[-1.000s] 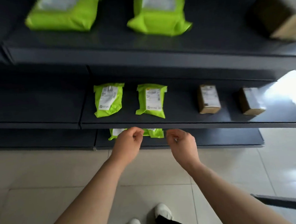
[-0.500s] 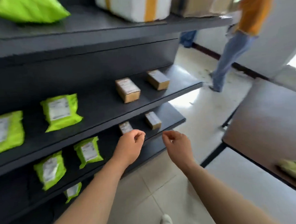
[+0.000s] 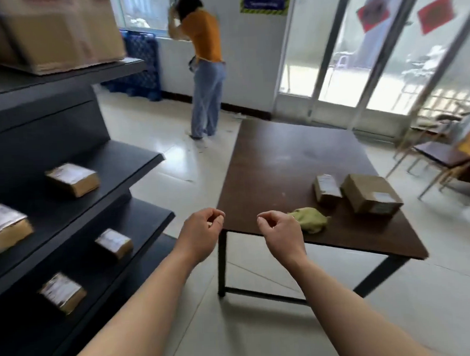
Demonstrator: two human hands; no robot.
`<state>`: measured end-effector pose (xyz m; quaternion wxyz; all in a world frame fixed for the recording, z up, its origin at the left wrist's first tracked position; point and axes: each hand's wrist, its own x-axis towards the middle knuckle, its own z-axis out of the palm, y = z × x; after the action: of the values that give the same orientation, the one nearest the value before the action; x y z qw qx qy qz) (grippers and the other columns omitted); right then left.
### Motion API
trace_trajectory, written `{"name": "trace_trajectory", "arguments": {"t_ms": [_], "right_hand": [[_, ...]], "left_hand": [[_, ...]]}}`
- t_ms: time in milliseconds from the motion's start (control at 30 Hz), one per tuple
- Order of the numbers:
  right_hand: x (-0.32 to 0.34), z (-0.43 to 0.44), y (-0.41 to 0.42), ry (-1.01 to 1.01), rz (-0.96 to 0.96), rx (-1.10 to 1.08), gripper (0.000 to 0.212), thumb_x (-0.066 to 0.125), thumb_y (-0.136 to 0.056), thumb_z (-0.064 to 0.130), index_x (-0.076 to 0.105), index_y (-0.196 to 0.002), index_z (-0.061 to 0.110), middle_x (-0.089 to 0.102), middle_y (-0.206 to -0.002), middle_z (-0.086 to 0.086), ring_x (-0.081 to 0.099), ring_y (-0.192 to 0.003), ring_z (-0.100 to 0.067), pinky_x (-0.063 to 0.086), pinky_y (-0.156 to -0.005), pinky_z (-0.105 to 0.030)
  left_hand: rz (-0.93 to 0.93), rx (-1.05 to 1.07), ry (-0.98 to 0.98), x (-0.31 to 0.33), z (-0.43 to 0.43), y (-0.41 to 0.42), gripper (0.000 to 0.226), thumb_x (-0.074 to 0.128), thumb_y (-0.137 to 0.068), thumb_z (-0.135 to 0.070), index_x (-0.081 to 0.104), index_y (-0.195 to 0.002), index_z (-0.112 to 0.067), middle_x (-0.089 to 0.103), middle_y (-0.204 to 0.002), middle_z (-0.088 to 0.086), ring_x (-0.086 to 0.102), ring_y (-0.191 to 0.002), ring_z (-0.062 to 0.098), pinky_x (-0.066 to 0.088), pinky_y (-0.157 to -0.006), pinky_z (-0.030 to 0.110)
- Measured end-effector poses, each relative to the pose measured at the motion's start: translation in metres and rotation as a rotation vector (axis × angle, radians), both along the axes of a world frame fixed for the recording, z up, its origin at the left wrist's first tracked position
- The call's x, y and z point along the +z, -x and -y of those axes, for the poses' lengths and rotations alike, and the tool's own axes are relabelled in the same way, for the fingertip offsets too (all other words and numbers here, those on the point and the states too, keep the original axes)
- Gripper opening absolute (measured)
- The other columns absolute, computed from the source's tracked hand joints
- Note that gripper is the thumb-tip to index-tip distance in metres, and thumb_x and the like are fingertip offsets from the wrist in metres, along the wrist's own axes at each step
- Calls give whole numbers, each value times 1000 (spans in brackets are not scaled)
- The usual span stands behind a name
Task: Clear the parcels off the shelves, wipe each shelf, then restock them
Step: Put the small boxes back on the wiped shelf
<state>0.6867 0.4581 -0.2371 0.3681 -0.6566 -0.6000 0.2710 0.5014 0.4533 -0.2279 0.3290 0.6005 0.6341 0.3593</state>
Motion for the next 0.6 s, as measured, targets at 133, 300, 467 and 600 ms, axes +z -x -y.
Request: {"name": "trace_trajectory", "arguments": {"t_ms": [133,300,467,600], "right_hand": [[1,-32,-99,0,51,-108,14,62,-89,25,75,-92,20,70,-83,8,65,-84,-11,50,-78,-27],[-7,-58,-210,44,79,-217,17,60,-91,28,73,-100,22,72,-88,6,66,-84,-13,53,-79,-31],[-17,-84,-299,94,131,-323,19,60,-92,29,71,-105,22,72,-98,6,62,-87,-10,46,-77,-24],[-28,-106,-344,143,164,-384,28,60,-93,31,67,-118,21,69,-112,2,62,-94,-13,44,-79,-22]], "left_hand": [[4,-80,-29,-1,-50,-96,10,58,-93,-22,67,-92,-24,66,-79,-9,64,-79,18,52,-78,31],[12,-144,-34,-8,-99,-203,10,59,-92,-20,69,-91,-21,66,-76,-8,63,-76,15,51,-76,30],[-26,-194,29,-26,-140,-284,6,61,-90,-20,65,-90,-23,64,-81,-10,59,-74,8,45,-67,22],[-48,-172,92,-39,-173,-324,5,61,-89,-18,64,-93,-20,65,-87,-6,62,-85,13,48,-78,26]]}}
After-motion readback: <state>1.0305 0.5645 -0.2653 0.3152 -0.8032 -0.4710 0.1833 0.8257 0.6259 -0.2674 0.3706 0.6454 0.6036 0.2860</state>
